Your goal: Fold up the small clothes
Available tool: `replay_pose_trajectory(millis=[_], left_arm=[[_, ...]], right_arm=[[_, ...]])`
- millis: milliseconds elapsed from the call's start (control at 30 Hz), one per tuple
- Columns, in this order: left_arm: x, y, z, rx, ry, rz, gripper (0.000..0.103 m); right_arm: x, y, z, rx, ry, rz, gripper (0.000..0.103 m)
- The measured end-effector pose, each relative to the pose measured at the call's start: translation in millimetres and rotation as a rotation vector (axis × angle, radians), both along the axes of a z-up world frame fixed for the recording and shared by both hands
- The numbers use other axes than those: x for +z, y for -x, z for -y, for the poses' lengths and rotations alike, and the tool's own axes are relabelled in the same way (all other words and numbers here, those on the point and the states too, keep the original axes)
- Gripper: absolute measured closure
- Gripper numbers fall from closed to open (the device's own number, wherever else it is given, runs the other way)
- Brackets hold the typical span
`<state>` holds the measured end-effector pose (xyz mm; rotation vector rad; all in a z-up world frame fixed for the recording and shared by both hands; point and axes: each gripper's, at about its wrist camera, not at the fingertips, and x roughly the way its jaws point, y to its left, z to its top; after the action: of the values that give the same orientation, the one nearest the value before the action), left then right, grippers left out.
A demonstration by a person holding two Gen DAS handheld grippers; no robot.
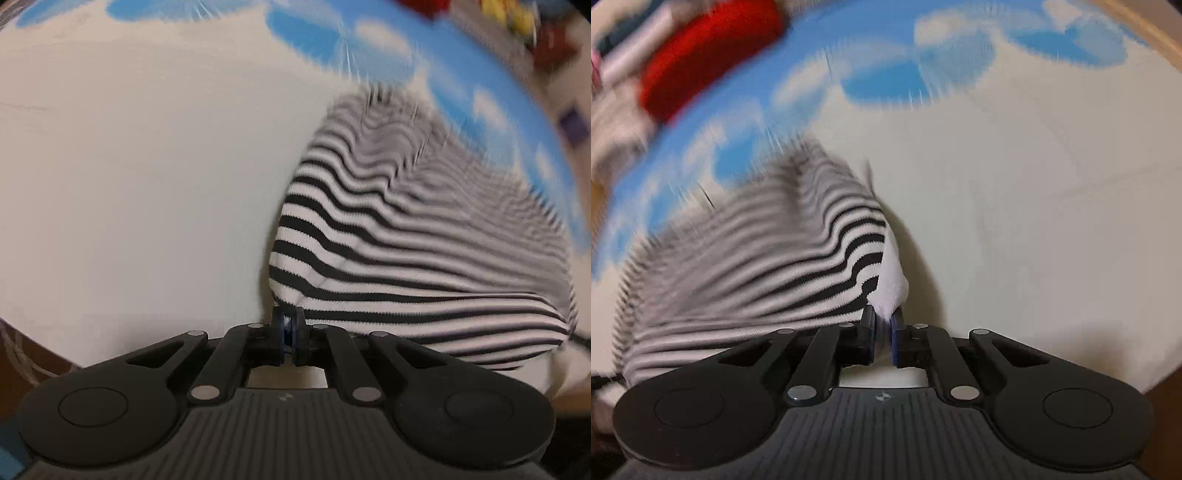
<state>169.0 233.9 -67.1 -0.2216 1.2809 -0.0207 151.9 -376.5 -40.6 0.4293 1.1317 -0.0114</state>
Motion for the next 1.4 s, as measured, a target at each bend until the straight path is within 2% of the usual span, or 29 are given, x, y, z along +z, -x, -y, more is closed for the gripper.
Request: replay_pose_trajectory(millis=[67, 100, 167, 233, 300, 400, 433, 500, 533, 600, 667, 767, 867, 967, 1067, 1167, 1233, 1267, 1400], left_arm=[[-2, -1, 4, 0.000, -0.019, -0.022, 0.096], [2, 0, 4, 0.020, -0.014, -0.011, 0.092], [15, 1, -1, 0.065, -0.004, 0.054, 0.091], [28, 4, -2, 0.092, -0.002, 0.124, 0.087], [38, 2, 2, 0.072, 0.018, 0.181, 0.087], [41, -2, 25, -0.036, 0.028, 0.222, 0.087], [39, -3, 33, -0.079, 0.014, 0.217, 0.087], [25, -5, 46, -0.140, -0.038, 0.165, 0.086], [13, -8, 51, -0.151, -0.086, 0.103, 0.086], [-5, -10, 50, -0.126, -0.167, -0.007, 0.085], [-3, -12, 46, -0.098, -0.149, -0.001, 0.085], [12, -9, 42, -0.070, -0.124, 0.066, 0.084], [27, -4, 46, -0.058, -0.114, 0.126, 0.082], [34, -4, 58, -0.057, -0.115, 0.153, 0.081], [41, -2, 70, -0.049, -0.118, 0.172, 0.076], [37, -9, 89, -0.040, -0.103, 0.187, 0.076], [35, -13, 99, -0.045, -0.097, 0.195, 0.076], [36, -12, 103, -0.052, -0.095, 0.199, 0.076], [37, -14, 117, -0.102, -0.107, 0.214, 0.072]], right_arm=[[-15, -2, -10, 0.049, 0.086, -0.083, 0.095], [-16, -2, -11, 0.046, 0.100, -0.085, 0.094], [-5, 0, -10, 0.001, 0.170, -0.044, 0.094], [12, 6, -9, -0.046, 0.257, 0.040, 0.090], [27, 13, -11, -0.051, 0.220, 0.152, 0.089], [35, 15, -26, 0.076, 0.099, 0.256, 0.082], [32, 13, -35, 0.133, 0.067, 0.262, 0.075], [19, 10, -51, 0.209, 0.085, 0.201, 0.070], [9, 6, -58, 0.238, 0.121, 0.147, 0.068], [-15, 1, -65, 0.274, 0.220, 0.010, 0.068], [-18, 0, -63, 0.260, 0.237, -0.003, 0.067], [-4, 4, -63, 0.208, 0.243, 0.071, 0.066], [22, 7, -72, 0.182, 0.211, 0.225, 0.065], [39, 5, -91, 0.202, 0.209, 0.348, 0.061], [41, -8, -109, 0.222, 0.191, 0.391, 0.058], [34, -24, -134, 0.242, 0.170, 0.356, 0.058], [27, -31, -154, 0.276, 0.194, 0.317, 0.057], [22, -35, -161, 0.293, 0.217, 0.292, 0.055], [-18, -49, -189, 0.369, 0.399, 0.083, 0.051]])
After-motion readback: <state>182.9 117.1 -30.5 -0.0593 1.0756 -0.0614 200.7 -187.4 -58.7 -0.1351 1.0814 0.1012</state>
